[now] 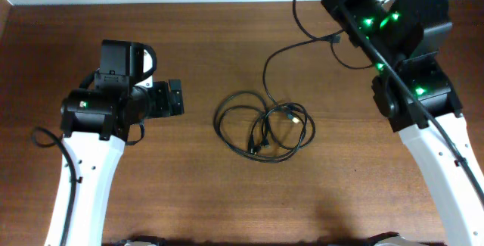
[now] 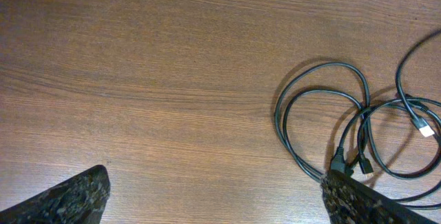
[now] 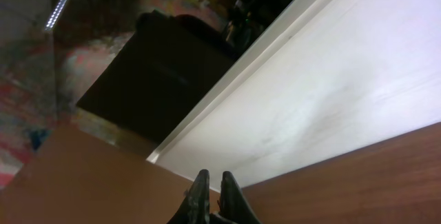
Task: Untangle cables
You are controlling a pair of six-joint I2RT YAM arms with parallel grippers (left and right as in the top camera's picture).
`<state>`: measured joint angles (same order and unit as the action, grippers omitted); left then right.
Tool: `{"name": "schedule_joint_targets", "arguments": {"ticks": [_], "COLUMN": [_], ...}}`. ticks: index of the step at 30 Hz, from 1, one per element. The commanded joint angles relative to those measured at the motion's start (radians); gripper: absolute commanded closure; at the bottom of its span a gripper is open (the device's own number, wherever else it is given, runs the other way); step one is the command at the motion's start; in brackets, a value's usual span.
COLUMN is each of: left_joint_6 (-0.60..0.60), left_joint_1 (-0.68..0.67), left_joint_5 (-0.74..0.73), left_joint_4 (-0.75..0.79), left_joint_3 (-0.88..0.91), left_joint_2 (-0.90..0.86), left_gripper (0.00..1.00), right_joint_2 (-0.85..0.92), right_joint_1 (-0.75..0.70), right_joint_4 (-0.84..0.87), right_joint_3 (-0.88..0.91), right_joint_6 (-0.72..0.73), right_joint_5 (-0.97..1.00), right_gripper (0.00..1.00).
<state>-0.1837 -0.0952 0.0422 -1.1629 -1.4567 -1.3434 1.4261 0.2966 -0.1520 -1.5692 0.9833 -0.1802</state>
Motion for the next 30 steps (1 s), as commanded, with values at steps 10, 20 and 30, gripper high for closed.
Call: {"name": "schedule_joint_targets", "arguments": {"ticks": [10, 20, 30], "left_joint_6": [-0.002, -0.002, -0.002], "left_joint_1": [0.0, 0.0, 0.0], "left_joint_5": [0.01, 0.01, 0.01], "left_joint_4": [0.002, 0.002, 0.002], "left_joint_3": [-0.001, -0.001, -0.001], "left_joint_2": [-0.005, -0.005, -0.005], "left_gripper": [0.01, 0.01, 0.01], "right_joint_2": [-0.019, -0.019, 0.008], "right_joint_1": [-0.117, -0.473, -0.933], "right_joint_4": [0.164, 0.06, -0.107], "right_joint_3": [-0.021, -0.02, -0.02], "right_joint_6": [-0.094, -0.424, -0.478], "right_joint_5": [0.061, 0.072, 0.146], "right_gripper": [0.96, 0.96, 0.96]}}
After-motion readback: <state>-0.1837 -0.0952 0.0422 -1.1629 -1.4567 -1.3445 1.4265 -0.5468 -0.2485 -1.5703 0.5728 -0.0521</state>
